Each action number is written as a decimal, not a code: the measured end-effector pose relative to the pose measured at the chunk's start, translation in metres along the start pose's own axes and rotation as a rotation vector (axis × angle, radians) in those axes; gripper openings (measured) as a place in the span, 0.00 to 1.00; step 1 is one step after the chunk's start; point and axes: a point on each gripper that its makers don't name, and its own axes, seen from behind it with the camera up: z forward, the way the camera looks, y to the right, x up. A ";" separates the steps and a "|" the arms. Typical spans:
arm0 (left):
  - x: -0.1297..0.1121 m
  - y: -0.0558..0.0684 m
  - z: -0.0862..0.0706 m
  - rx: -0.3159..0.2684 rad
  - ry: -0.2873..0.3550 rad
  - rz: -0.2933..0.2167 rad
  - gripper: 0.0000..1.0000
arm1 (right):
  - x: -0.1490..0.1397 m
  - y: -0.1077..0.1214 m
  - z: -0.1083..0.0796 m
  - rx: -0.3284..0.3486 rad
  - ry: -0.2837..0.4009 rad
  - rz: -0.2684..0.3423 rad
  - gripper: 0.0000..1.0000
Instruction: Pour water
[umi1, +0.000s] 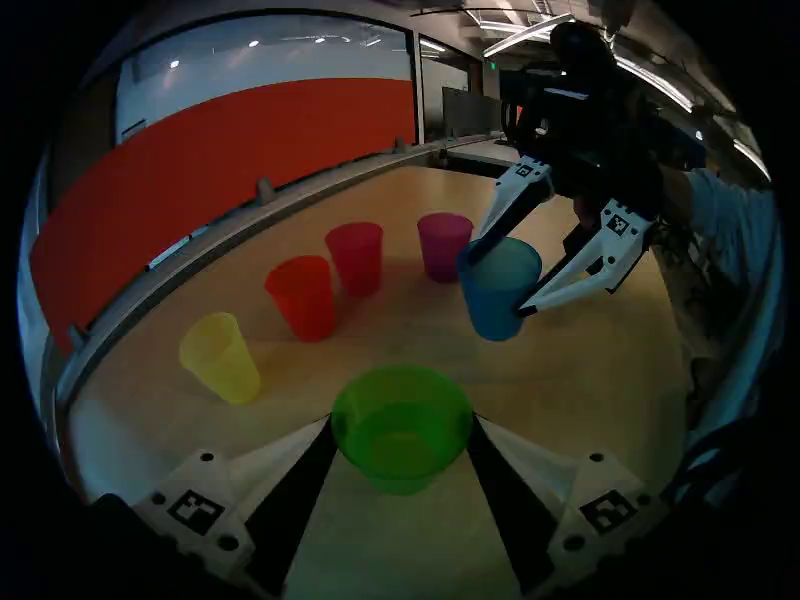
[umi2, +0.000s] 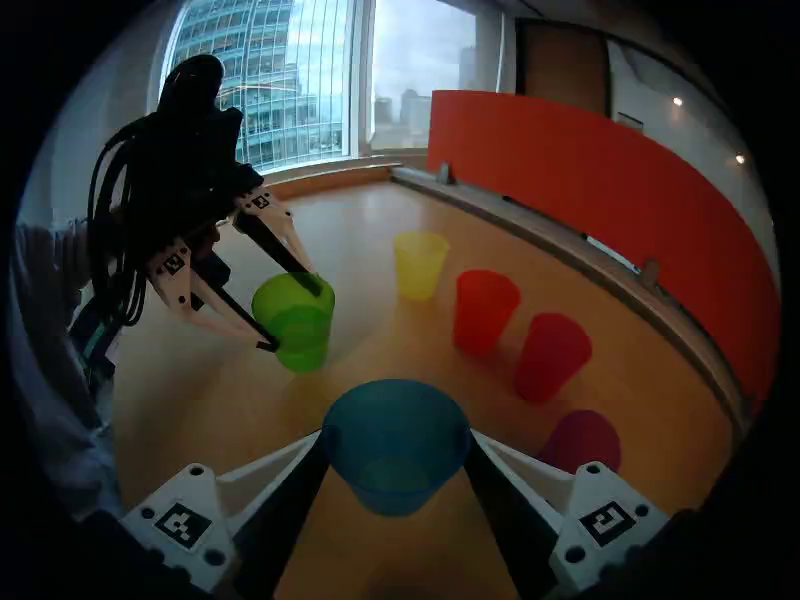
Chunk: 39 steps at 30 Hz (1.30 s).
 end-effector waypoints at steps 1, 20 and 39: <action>0.000 0.000 0.001 -0.001 -0.001 0.000 0.88 | -0.001 0.000 0.001 0.000 -0.002 0.000 0.93; -0.012 0.000 0.012 -0.012 -0.011 -0.013 0.88 | -0.009 0.001 0.010 -0.006 -0.022 0.000 0.93; -0.018 -0.001 0.010 -0.002 0.007 -0.047 0.88 | -0.025 -0.006 0.018 -0.007 -0.030 0.010 0.93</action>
